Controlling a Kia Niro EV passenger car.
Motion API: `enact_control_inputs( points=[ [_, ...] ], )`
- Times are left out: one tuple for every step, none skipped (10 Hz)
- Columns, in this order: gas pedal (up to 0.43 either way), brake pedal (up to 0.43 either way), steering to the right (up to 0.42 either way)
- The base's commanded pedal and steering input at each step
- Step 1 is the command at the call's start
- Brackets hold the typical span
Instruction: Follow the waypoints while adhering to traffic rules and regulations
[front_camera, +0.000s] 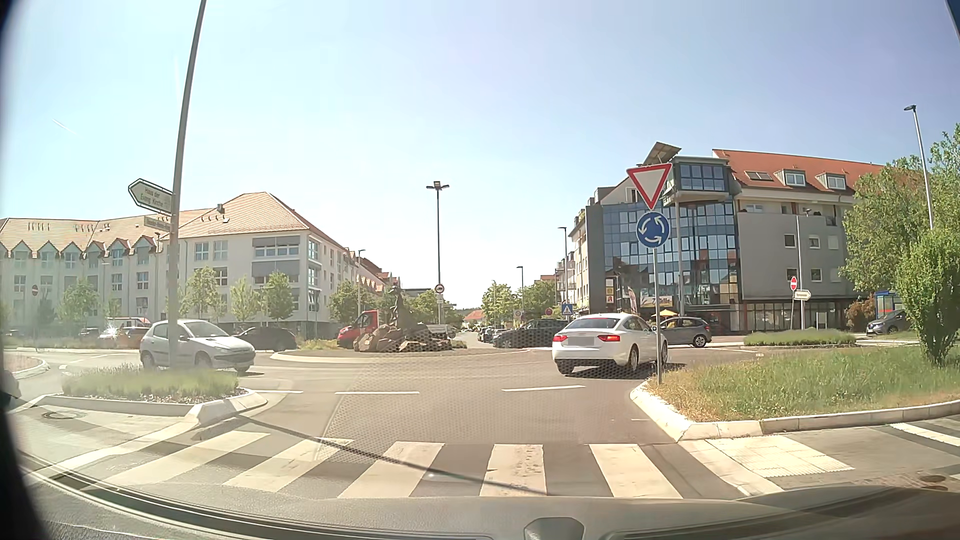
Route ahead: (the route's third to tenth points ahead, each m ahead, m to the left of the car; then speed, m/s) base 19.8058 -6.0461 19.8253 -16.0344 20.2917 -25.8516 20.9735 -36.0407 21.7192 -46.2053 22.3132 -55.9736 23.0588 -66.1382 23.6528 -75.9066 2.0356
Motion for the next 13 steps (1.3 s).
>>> enact_control_inputs(
  points=[
    [0.28, 0.03, -0.055],
    [0.28, 0.03, -0.05],
    [0.28, 0.03, -0.045],
    [0.28, 0.03, -0.041],
    [0.28, 0.03, -0.039],
    [0.28, 0.03, -0.036],
    [0.28, 0.03, -0.034],
    [0.28, 0.03, -0.033],
    [0.28, 0.03, -0.03],
    [0.268, 0.03, -0.03],
    [0.268, 0.03, -0.027],
    [0.268, 0.03, -0.022],
    [0.268, 0.03, -0.019]
  ],
)
